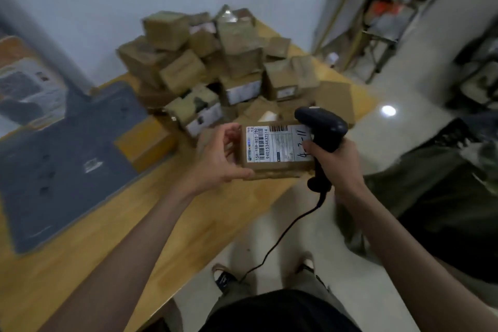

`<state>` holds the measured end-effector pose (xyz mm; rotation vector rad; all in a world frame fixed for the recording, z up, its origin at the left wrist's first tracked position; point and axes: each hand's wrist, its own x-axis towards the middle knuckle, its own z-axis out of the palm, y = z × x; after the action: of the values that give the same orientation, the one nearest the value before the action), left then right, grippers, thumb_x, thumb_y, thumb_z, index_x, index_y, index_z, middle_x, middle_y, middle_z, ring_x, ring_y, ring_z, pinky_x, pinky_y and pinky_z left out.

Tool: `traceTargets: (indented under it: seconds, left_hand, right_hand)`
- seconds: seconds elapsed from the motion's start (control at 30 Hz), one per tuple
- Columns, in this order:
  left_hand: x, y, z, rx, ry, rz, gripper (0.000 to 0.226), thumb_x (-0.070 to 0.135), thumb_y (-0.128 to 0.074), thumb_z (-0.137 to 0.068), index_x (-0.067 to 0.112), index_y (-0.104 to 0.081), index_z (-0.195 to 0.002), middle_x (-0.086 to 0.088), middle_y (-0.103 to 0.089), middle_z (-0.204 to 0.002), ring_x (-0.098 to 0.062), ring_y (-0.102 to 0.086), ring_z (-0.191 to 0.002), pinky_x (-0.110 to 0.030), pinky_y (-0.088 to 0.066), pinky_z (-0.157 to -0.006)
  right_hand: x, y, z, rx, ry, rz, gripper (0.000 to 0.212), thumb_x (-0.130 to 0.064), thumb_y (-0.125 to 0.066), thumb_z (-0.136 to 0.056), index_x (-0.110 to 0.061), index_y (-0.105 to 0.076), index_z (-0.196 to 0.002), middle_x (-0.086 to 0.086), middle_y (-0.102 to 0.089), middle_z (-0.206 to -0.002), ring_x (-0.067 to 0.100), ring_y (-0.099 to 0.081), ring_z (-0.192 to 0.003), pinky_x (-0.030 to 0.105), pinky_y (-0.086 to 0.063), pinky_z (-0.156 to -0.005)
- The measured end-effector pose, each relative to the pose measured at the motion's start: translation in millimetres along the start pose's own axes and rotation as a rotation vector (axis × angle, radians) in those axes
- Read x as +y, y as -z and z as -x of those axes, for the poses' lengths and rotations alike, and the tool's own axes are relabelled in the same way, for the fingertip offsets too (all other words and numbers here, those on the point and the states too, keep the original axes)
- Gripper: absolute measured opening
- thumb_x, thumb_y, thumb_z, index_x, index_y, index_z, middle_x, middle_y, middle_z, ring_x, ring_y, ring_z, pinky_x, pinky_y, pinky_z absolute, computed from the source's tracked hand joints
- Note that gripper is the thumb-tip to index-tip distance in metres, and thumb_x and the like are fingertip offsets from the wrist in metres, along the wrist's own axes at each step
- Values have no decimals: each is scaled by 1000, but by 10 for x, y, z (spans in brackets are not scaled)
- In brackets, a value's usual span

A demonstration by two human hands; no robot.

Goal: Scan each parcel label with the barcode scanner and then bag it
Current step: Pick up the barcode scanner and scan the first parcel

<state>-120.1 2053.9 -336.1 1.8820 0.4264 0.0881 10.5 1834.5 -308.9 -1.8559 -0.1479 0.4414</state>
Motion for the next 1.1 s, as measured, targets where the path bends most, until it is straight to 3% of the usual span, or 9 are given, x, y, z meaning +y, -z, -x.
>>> traceTargets:
  seconds: [0.1,0.23,0.33,0.47,0.6,0.83,0.93,1.0,1.1]
  left_hand:
    - [206,-588,-353,-74,-19,-51,101,37,-91,-50,39,-39,-136,1,-53,-132,-17,-58,-120,-42,-51,-102]
    - [449,-1474,-762,-174,-50,-92,101,20,-91,-56,23,-40,-143,-4,-47,-132,-19,-62,-109,-25,-57,-83]
    - [578,-2087,-1020,-242,-41,-158,100,1,-86,-66,19,-36,-150,-5,-41,-126,-17,-57,-108,-15,-54,-80]
    - [772,-2844,-1262,-342,-24,-236,99,7,-86,-69,19,-33,-153,0,-41,-128,-5,-53,-99,-24,-53,-88]
    - [849,-3552,-1488,-505,-48,-341,99,13,-85,-71,20,-30,-153,2,-41,-120,-19,-55,-105,-31,-51,-92]
    - [837,-4750,-1853,-727,-66,-461,100,8,-83,-71,14,-28,-154,-5,-43,-120,-11,-52,-79,-14,-48,-66]
    - [810,-5189,-1921,-884,-24,-492,107,10,-83,-74,18,-18,-158,-11,-42,-139,-20,-62,-99,-30,-58,-83]
    - [818,-5394,-1905,-955,-24,-574,109,12,-83,-75,19,-14,-158,-11,-33,-151,-29,-54,-125,-42,-52,-100]
    - [829,-5550,-1869,-979,-62,-623,103,15,-83,-75,18,-21,-157,-11,-32,-153,-30,-43,-137,-42,-43,-110]
  right_hand:
    - [234,589,-71,119,-78,-60,18,-19,-77,-85,-17,-71,-102,-1,-76,-92,12,-74,-83,34,-62,-77]
    - [605,1365,-169,252,-171,-143,19,-17,-79,-84,-16,-72,-101,-1,-77,-91,13,-74,-84,32,-61,-75]
    - [871,1871,-248,318,-218,-145,18,-17,-79,-83,-18,-71,-98,-2,-76,-91,12,-74,-84,36,-61,-79]
    - [1223,2417,-300,433,-305,-162,16,-19,-79,-83,-20,-68,-96,-5,-73,-88,9,-71,-80,34,-61,-76]
    - [1647,2857,-273,572,-425,-176,19,-23,-81,-80,-26,-66,-91,-1,-73,-95,17,-71,-92,44,-59,-88]
    - [2194,3456,-160,795,-600,-153,29,-21,-78,-84,-9,-67,-108,5,-69,-100,24,-66,-94,40,-56,-84]
    - [2381,3689,-116,835,-687,-126,28,-22,-77,-82,-10,-68,-106,9,-72,-95,32,-69,-92,45,-57,-81]
    - [2449,3814,-71,849,-723,-118,24,-20,-78,-81,-12,-66,-100,9,-71,-93,32,-68,-91,42,-55,-79]
    - [2486,3897,0,866,-731,-150,17,-17,-77,-79,-20,-64,-89,6,-70,-89,32,-68,-88,48,-58,-81]
